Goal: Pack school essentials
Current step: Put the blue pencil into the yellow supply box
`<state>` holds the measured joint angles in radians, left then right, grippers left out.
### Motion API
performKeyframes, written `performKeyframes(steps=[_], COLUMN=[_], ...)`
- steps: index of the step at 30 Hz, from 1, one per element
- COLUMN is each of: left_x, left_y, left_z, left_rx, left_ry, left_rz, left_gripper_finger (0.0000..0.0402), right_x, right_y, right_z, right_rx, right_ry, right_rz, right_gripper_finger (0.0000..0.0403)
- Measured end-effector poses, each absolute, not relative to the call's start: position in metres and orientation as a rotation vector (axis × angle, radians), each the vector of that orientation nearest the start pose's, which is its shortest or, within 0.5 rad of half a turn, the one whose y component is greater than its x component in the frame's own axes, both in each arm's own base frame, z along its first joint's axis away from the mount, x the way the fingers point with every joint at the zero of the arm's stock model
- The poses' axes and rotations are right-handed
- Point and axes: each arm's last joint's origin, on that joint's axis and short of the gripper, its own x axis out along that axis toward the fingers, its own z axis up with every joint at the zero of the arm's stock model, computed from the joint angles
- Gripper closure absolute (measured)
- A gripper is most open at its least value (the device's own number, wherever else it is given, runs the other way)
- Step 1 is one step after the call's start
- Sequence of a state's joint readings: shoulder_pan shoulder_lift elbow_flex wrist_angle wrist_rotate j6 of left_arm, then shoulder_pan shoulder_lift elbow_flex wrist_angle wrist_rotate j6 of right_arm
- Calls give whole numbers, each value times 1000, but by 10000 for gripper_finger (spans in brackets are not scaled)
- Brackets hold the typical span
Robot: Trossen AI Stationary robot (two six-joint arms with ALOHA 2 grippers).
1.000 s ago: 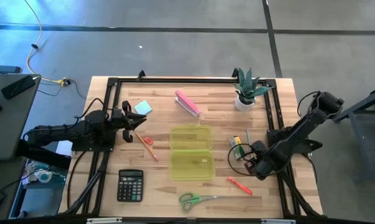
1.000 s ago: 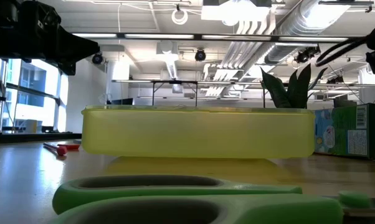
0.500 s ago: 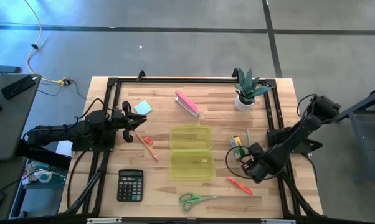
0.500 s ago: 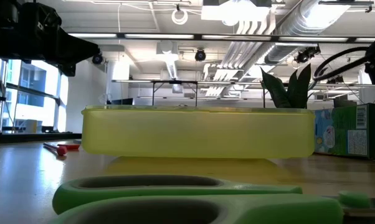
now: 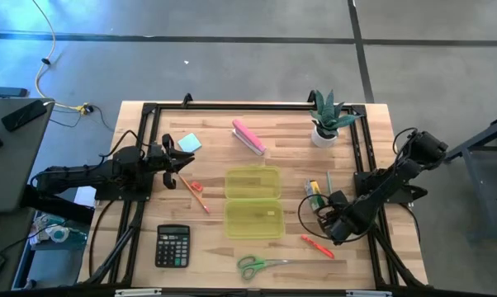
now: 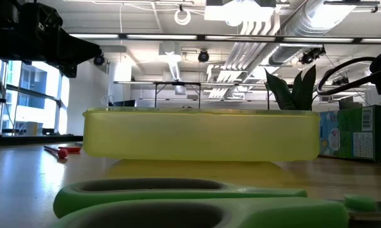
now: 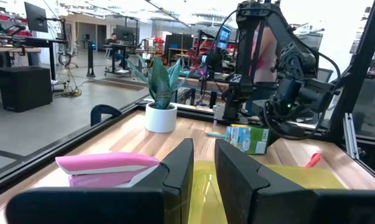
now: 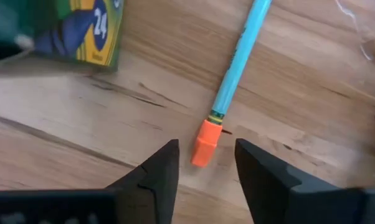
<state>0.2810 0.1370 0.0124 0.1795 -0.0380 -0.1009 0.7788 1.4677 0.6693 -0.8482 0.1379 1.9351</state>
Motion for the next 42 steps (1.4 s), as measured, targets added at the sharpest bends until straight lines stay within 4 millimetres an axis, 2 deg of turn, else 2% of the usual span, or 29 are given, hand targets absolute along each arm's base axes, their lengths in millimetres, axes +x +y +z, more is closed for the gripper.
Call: performKeyframes(steps=[17, 31, 36, 42], left_x=[101, 101, 101, 101], left_y=[30, 30, 30, 30], left_z=[168, 169, 169, 168], left_rx=[-102, -120, -122, -128], left_ry=[-15, -18, -18, -16], left_rz=[319, 319, 318, 318], left_gripper_finger=[344, 344, 344, 344], right_x=[145, 135, 131, 133], right_y=[137, 132, 127, 123], right_z=[137, 142, 160, 198], right_rx=[824, 771, 711, 597], right_ry=[1236, 1160, 1094, 955], right_rz=[-986, -1061, -1127, -1151], right_gripper_finger=[394, 396, 396, 396])
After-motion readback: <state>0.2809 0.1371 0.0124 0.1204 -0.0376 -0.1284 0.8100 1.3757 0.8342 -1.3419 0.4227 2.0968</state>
